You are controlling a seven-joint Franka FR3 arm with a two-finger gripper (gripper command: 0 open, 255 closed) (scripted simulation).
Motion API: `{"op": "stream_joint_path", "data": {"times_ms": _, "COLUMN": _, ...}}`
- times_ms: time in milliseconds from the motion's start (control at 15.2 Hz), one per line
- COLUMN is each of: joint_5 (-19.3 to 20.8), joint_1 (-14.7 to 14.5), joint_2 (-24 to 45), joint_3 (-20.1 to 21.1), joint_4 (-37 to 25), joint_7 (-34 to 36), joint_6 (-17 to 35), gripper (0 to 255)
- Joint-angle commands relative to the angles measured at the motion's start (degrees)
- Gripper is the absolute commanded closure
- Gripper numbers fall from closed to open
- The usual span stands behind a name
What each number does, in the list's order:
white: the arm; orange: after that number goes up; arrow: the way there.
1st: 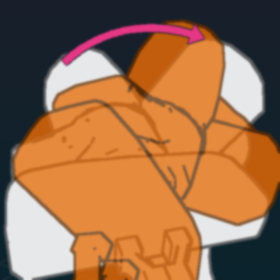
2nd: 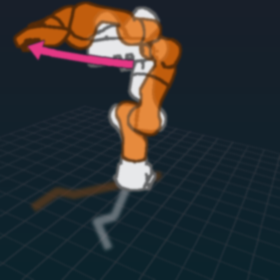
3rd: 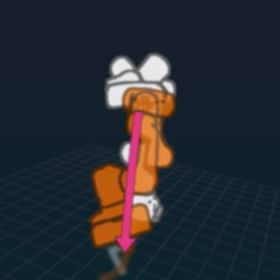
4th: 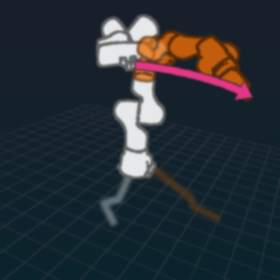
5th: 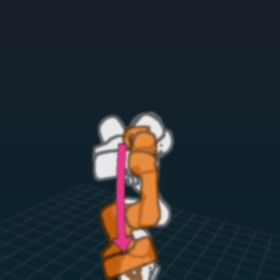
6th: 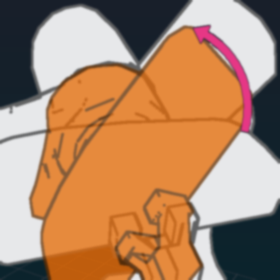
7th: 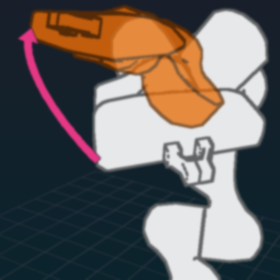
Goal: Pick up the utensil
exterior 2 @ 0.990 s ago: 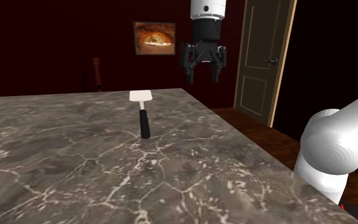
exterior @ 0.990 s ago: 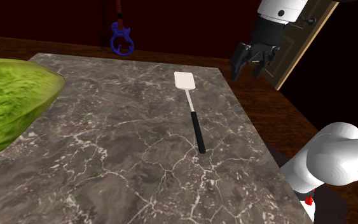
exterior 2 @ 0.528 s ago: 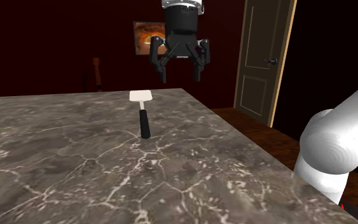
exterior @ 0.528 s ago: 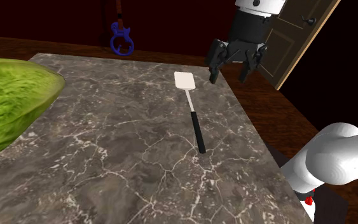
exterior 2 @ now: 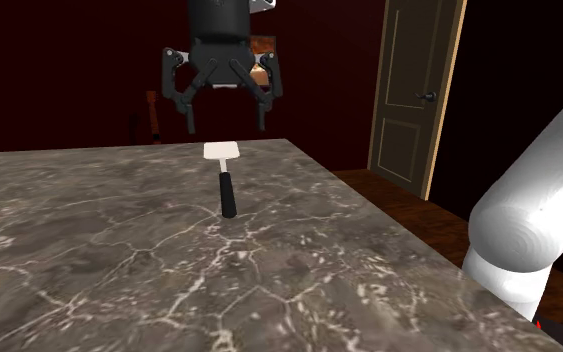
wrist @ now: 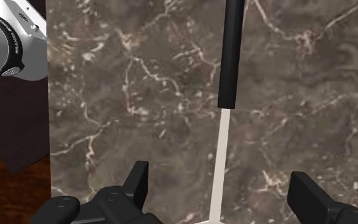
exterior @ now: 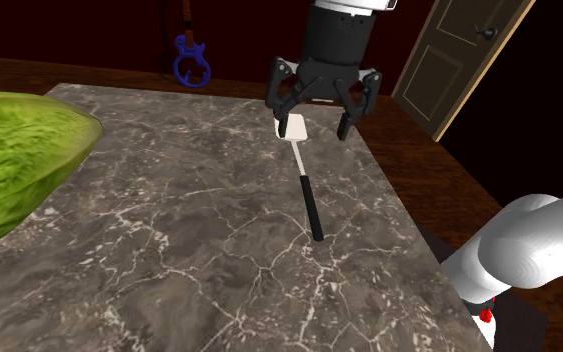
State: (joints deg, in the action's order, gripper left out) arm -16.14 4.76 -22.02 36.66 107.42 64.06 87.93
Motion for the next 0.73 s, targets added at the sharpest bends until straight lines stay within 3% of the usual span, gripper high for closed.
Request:
{"op": "stream_joint_path", "data": {"times_ms": 0, "joint_5": 0.10, "joint_1": 0.24, "joint_2": 1.29, "joint_3": 1.28, "joint_4": -0.43, "joint_7": 2.06, "joint_6": 0.87, "gripper": 0}}
{"op": "stream_joint_path", "data": {"times_ms": 528, "joint_5": -0.70, "joint_1": -0.20, "joint_2": 0.20, "joint_3": 1.67, "joint_4": 5.43, "joint_7": 1.21, "joint_6": 5.74, "gripper": 0}}
{"op": "stream_joint_path", "data": {"times_ms": 594, "joint_5": -0.68, "joint_1": -0.19, "joint_2": 0.24, "joint_3": 1.67, "joint_4": 5.42, "joint_7": 1.20, "joint_6": 5.75, "gripper": 255}}
{"op": "stream_joint_path", "data": {"times_ms": 660, "joint_5": -0.68, "joint_1": -0.18, "joint_2": 0.23, "joint_3": 1.65, "joint_4": 5.44, "joint_7": 1.18, "joint_6": 5.77, "gripper": 255}}
